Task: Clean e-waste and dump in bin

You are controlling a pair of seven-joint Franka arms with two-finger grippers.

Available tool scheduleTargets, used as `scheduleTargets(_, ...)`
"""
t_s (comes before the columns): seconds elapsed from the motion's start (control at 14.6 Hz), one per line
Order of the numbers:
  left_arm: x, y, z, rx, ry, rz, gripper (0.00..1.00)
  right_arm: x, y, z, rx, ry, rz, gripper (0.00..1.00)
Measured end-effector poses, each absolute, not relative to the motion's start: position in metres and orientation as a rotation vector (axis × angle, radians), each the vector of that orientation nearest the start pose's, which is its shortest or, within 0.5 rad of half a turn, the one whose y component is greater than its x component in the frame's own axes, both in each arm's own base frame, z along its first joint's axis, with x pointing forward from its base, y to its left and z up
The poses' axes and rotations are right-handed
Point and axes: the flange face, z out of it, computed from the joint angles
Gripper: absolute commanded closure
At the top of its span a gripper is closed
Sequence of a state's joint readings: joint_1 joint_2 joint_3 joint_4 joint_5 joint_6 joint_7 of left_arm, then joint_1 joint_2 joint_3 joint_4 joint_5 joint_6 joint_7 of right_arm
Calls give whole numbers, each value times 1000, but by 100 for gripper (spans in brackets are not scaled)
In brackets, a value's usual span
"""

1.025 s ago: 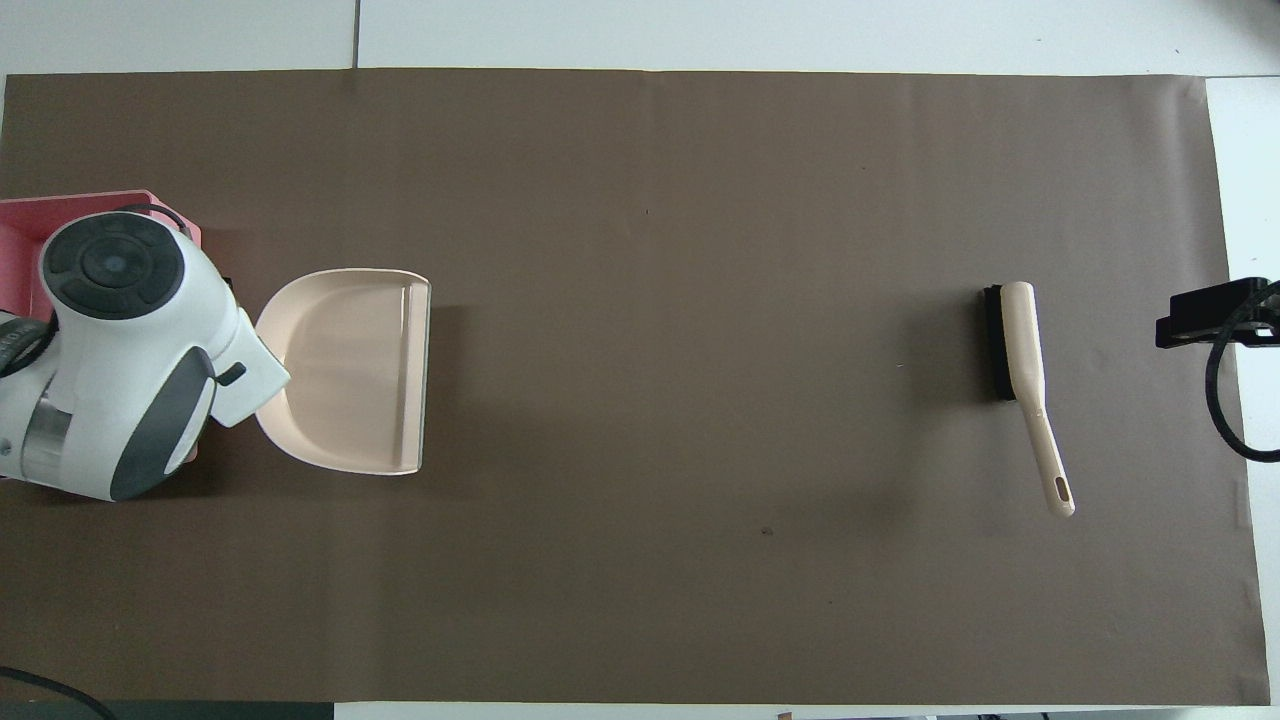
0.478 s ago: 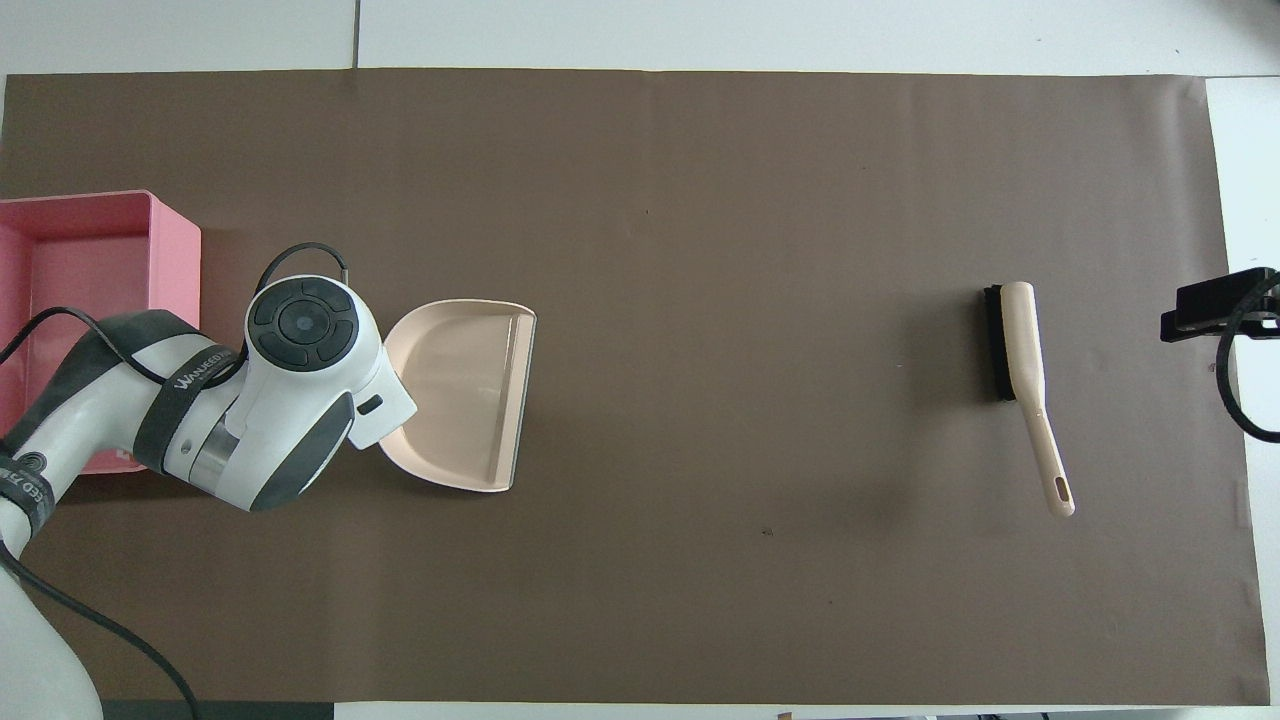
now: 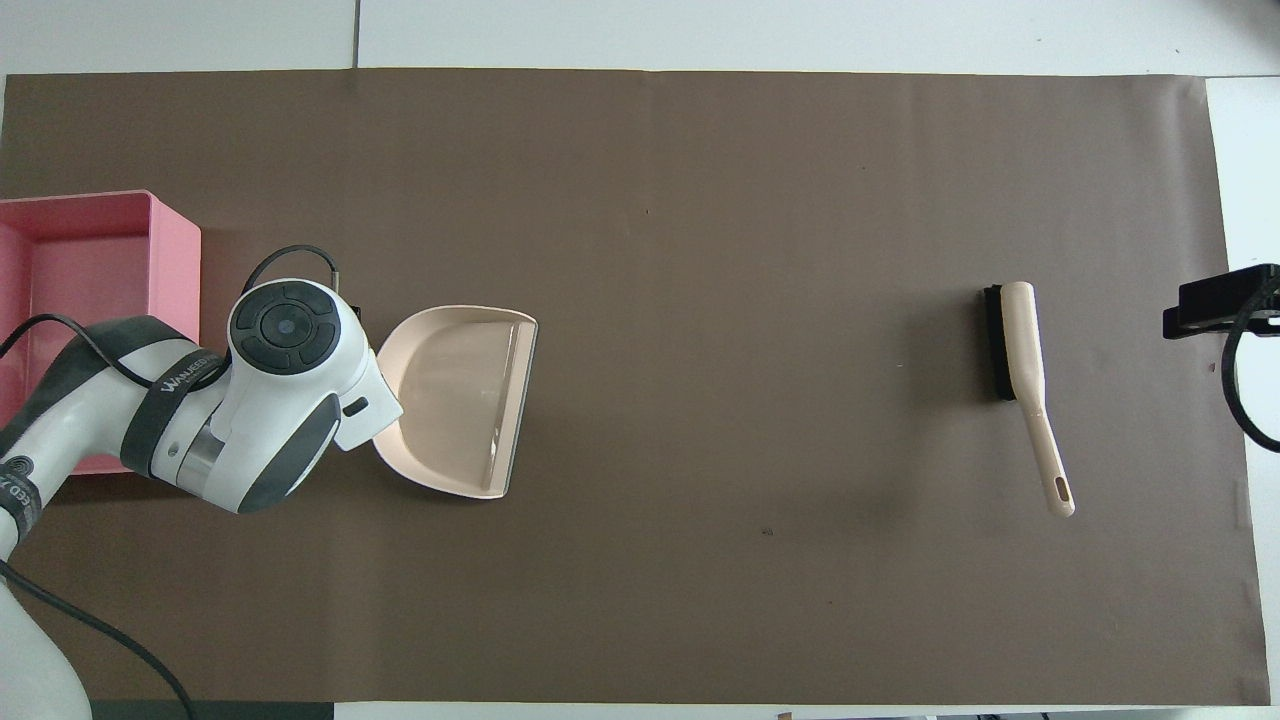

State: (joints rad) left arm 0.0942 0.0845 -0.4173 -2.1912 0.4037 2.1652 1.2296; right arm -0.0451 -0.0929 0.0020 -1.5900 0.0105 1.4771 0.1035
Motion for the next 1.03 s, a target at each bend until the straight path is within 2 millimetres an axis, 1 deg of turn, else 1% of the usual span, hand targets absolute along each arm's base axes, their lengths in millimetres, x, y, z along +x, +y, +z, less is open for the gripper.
scheduleTargets(0.07,511,-145,351,-1830,2252,318,4,517,-19,655,-3127,218,39,0)
scheduleTargets(0.14,510,-137,359,-1868,2207,337,2,520,-18,652,-3136,203,46,0)
scheduleTargets(0.21,507,-130,369,-1946,2114,360,2,524,-17,651,-3149,192,48,0)
scheduleTargets(0.27,502,-125,380,-2047,1982,376,2,528,-17,651,-3157,187,44,0)
scheduleTargets(0.41,490,-116,400,-2265,1637,392,2,538,-17,649,-3160,183,27,0)
scheduleTargets(0.48,486,-107,407,-2374,1430,390,2,541,-16,646,-3160,180,24,0)
scheduleTargets(0.55,485,-94,412,-2491,1214,373,2,542,-15,643,-3160,177,33,0)
scheduleTargets(0.68,486,-62,418,-2758,725,315,2,542,-12,641,-3160,166,47,0)
scheduleTargets(0.75,488,-46,422,-2859,519,291,2,542,-10,641,-3159,162,47,0)
scheduleTargets(0.82,492,-32,429,-2933,362,260,2,542,-10,641,-3157,160,47,0)
scheduleTargets(0.89,499,-21,442,-2984,257,219,2,542,-9,640,-3154,165,48,0)
scheduleTargets(1.03,512,-6,470,-3026,146,127,2,542,-8,638,-3149,203,43,0)
